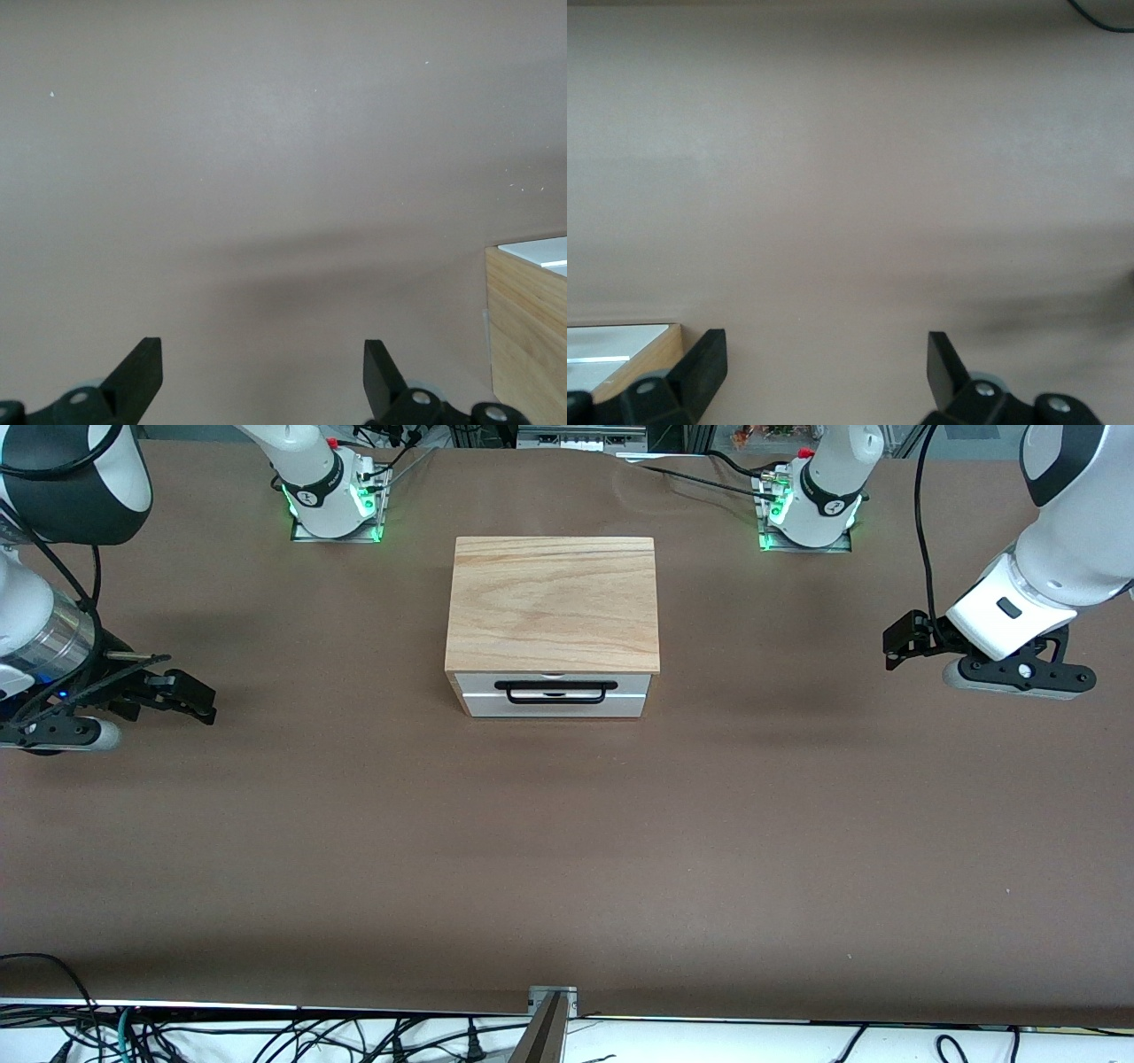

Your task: Pull top drawer with both arms simultaneously

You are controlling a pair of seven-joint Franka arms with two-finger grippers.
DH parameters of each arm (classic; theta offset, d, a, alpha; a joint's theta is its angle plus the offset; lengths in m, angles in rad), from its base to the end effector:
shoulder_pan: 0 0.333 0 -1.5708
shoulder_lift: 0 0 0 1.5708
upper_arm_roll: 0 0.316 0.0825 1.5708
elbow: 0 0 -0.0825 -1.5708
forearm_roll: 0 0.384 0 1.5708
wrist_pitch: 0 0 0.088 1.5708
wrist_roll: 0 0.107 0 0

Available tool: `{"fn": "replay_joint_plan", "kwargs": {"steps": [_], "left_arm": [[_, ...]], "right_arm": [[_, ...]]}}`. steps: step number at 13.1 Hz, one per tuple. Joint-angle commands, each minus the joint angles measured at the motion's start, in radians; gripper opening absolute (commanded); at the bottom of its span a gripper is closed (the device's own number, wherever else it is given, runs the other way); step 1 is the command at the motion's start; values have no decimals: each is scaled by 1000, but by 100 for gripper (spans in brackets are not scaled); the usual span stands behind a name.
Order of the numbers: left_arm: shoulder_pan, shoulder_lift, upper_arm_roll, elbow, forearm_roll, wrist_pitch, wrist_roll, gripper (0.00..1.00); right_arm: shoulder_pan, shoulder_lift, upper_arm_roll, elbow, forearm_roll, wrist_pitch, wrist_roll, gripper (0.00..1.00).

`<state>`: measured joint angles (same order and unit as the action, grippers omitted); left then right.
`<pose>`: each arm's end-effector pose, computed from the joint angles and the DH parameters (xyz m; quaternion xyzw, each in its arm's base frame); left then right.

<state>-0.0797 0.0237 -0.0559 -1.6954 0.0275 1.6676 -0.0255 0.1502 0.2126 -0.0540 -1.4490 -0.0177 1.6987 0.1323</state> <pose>0.5595 -0.0733 0.5605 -0.9980 0.0567 0.0246 0.0150 0.6260 0.0622 0.5684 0.9996 -0.0164 0.0202 0.0122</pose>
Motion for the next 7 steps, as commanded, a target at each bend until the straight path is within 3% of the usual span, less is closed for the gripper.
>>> {"fn": "replay_joint_plan", "kwargs": {"steps": [1,7], "left_arm": [[0,15,-9,31,22,-25,1,100],[-5,21,-9,36,19,-34,6,100]], "right_arm": [[-1,4,2,19,-15,-11,1,100],[2,4,2,19,-13,-11,3,100]]}}
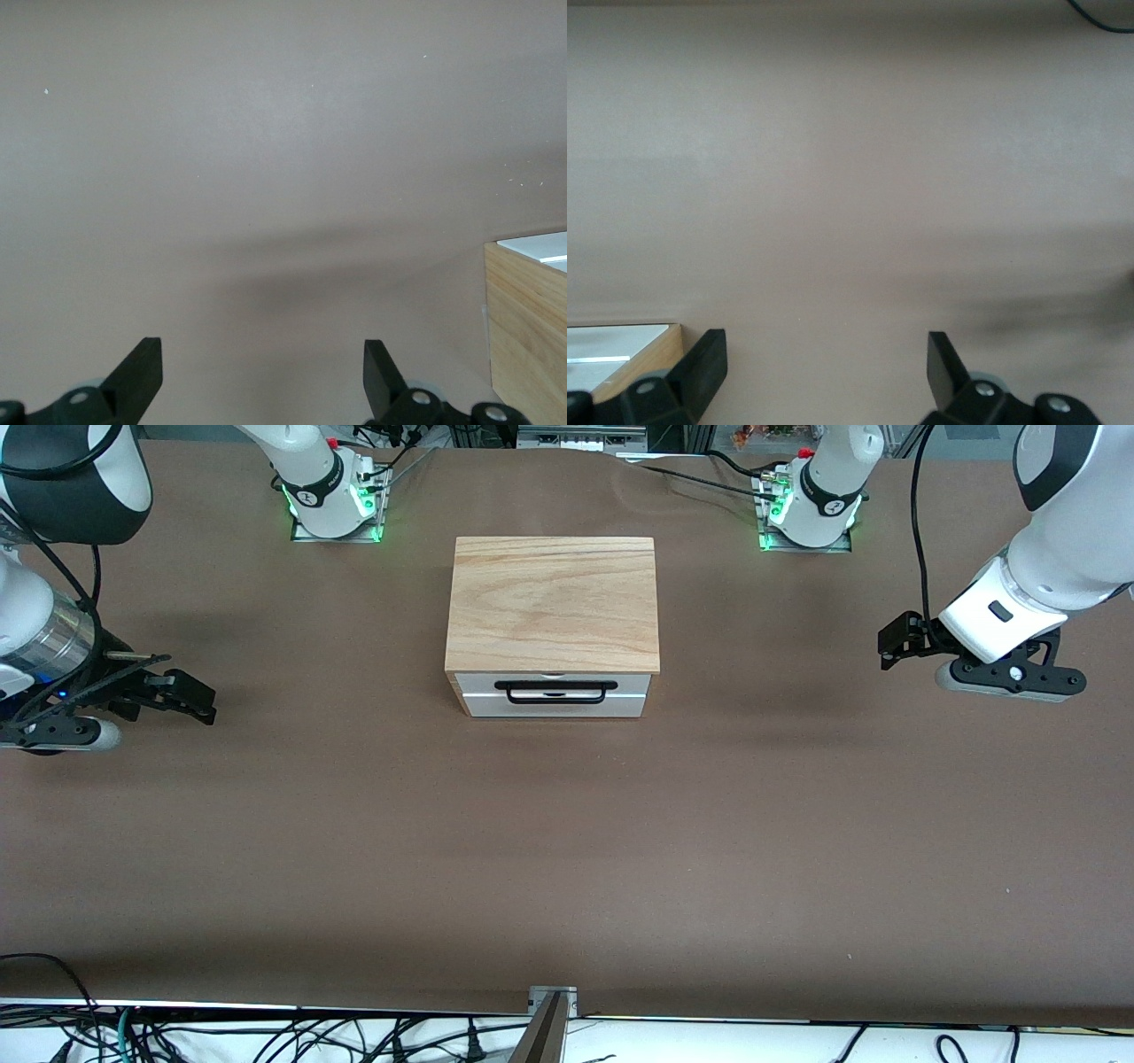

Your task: Pull top drawer with both arms simultaneously

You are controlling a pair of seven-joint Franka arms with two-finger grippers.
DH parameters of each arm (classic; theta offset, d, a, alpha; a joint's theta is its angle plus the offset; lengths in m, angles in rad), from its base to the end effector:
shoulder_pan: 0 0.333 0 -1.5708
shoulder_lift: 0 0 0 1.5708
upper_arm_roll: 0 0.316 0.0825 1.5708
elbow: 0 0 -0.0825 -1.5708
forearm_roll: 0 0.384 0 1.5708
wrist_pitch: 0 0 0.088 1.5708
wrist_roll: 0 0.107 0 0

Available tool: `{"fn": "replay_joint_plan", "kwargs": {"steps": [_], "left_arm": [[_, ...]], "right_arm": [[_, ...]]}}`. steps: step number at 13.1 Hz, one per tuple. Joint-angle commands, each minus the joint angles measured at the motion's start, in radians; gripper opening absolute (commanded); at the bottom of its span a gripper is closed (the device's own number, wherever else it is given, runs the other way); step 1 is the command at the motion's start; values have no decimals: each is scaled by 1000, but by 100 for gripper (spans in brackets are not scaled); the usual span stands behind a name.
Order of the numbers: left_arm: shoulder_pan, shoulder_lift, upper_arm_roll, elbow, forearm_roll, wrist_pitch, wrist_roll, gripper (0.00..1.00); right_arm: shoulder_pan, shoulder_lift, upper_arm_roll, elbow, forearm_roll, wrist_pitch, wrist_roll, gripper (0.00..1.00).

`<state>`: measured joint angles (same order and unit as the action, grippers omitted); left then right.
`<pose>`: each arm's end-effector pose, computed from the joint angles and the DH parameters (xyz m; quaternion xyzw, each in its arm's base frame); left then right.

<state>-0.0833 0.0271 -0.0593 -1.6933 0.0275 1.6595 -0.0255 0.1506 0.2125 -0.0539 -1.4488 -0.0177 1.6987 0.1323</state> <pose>0.5591 -0.0771 0.5589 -0.9976 0.0601 0.0292 0.0154 0.6259 0.0625 0.5685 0.9996 -0.0161 0.0204 0.0122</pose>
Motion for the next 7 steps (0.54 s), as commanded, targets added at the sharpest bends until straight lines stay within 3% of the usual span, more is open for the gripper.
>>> {"fn": "replay_joint_plan", "kwargs": {"steps": [1,7], "left_arm": [[-1,17,-7,34,19,-27,6,100],[-1,17,-7,35,19,-40,10,100]], "right_arm": [[1,4,2,19,-15,-11,3,100],[1,4,2,19,-13,-10,1,100]]}}
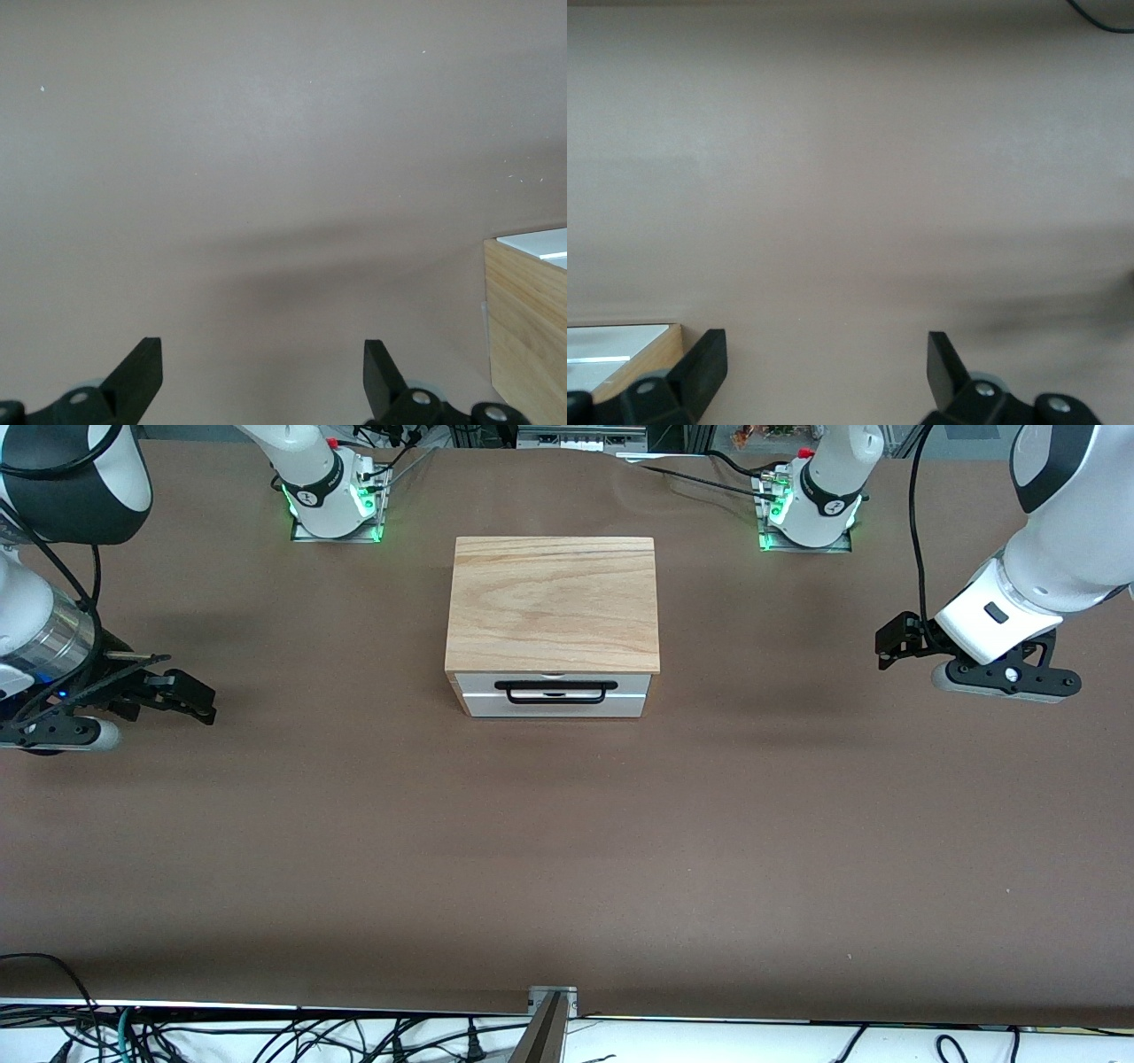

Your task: Pull top drawer with both arms simultaneously

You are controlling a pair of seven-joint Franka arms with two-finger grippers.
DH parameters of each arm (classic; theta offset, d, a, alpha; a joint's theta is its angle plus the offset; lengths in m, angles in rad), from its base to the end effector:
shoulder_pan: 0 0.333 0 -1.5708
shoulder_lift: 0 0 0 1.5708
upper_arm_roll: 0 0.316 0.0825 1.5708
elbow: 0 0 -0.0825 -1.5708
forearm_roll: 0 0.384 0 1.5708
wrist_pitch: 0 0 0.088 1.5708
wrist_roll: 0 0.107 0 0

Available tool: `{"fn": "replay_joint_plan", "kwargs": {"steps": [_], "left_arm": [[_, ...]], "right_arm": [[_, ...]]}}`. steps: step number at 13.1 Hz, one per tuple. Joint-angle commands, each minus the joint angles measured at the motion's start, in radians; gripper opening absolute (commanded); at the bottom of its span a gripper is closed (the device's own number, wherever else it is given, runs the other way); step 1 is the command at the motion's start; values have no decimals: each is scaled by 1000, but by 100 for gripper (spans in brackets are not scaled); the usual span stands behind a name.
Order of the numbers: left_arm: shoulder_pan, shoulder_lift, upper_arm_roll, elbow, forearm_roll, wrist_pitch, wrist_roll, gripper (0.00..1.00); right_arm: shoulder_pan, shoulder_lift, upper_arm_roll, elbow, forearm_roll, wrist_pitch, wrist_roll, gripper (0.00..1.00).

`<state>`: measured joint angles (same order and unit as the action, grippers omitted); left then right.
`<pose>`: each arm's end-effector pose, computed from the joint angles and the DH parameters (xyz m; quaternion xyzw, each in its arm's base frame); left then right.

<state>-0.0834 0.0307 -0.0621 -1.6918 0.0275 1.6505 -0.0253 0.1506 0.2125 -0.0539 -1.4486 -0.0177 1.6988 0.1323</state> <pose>0.5588 -0.0787 0.5569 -0.9974 0.0616 0.0347 0.0157 0.6260 0.0625 0.5686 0.9996 -0.0161 0.0205 0.0122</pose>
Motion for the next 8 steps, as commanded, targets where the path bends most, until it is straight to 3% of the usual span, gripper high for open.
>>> {"fn": "replay_joint_plan", "kwargs": {"steps": [1,8], "left_arm": [[-1,14,-4,34,19,-32,10,100],[-3,14,-5,34,17,-55,11,100]], "right_arm": [[1,4,2,19,-13,-10,3,100],[1,4,2,19,-11,-10,3,100]]}}
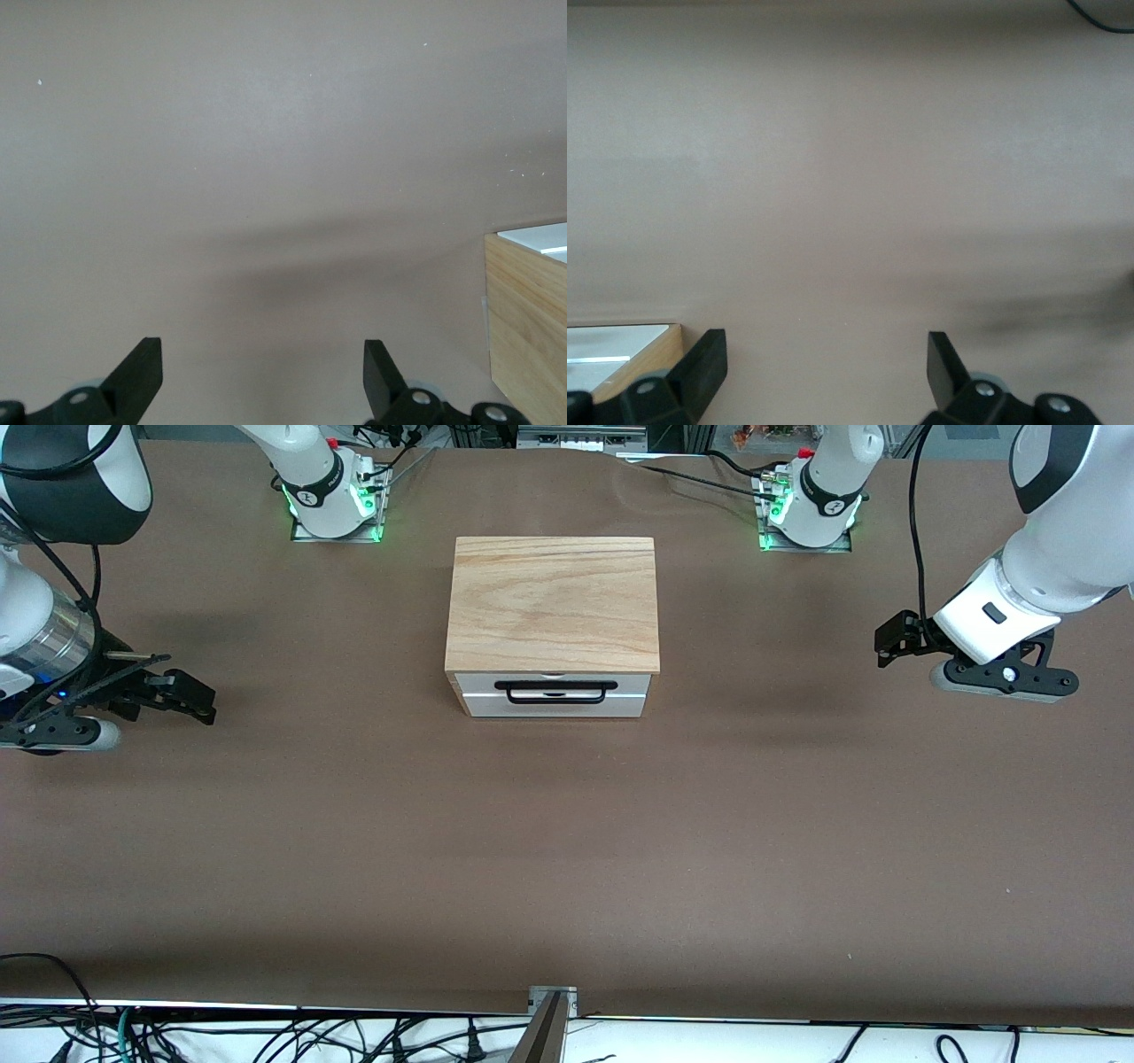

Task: Pull top drawer with both arms simultaneously
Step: 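Move the left gripper and the right gripper toward the drawer handle ends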

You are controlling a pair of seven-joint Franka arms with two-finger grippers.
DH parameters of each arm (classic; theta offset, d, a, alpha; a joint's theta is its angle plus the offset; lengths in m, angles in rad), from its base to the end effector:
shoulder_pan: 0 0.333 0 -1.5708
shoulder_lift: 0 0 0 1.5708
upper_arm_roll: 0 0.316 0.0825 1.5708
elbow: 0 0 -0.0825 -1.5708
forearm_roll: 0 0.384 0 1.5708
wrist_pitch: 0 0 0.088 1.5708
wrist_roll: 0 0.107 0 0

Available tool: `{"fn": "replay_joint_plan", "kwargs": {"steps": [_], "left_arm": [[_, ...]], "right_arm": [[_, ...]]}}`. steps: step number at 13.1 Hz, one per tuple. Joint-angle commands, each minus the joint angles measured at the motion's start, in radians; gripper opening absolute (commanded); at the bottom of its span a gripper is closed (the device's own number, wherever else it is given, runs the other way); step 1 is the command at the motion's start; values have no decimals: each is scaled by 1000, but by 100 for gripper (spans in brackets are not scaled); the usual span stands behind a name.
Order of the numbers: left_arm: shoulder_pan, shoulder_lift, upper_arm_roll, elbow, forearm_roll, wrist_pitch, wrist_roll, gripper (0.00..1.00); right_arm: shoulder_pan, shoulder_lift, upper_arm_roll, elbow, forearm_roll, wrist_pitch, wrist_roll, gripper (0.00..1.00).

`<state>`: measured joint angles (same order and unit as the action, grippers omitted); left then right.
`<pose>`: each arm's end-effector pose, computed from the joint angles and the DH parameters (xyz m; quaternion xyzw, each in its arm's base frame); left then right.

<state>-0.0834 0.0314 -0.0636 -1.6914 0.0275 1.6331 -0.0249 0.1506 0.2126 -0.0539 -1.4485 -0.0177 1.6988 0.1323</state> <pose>0.5569 -0.0792 0.5553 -0.9970 0.0624 0.0435 0.0165 0.6260 0.0625 0.5686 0.9996 -0.0161 0.0205 0.0122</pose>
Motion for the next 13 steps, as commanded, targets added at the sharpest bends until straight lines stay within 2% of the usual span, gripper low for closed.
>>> {"fn": "replay_joint_plan", "kwargs": {"steps": [1,6,11,13], "left_arm": [[-2,13,-5,33,17,-39,11,100],[-6,13,-7,33,12,-39,11,100],[-7,87,-12,36,-202,-33,13,100],[-9,180,-12,94,-327,-33,14,100]], "right_arm": [[1,4,2,19,-11,-10,3,100],[1,4,2,20,-11,-10,1,100],[4,65,5,20,10,4,7,100],[20,93,6,19,88,25,15,100]]}}
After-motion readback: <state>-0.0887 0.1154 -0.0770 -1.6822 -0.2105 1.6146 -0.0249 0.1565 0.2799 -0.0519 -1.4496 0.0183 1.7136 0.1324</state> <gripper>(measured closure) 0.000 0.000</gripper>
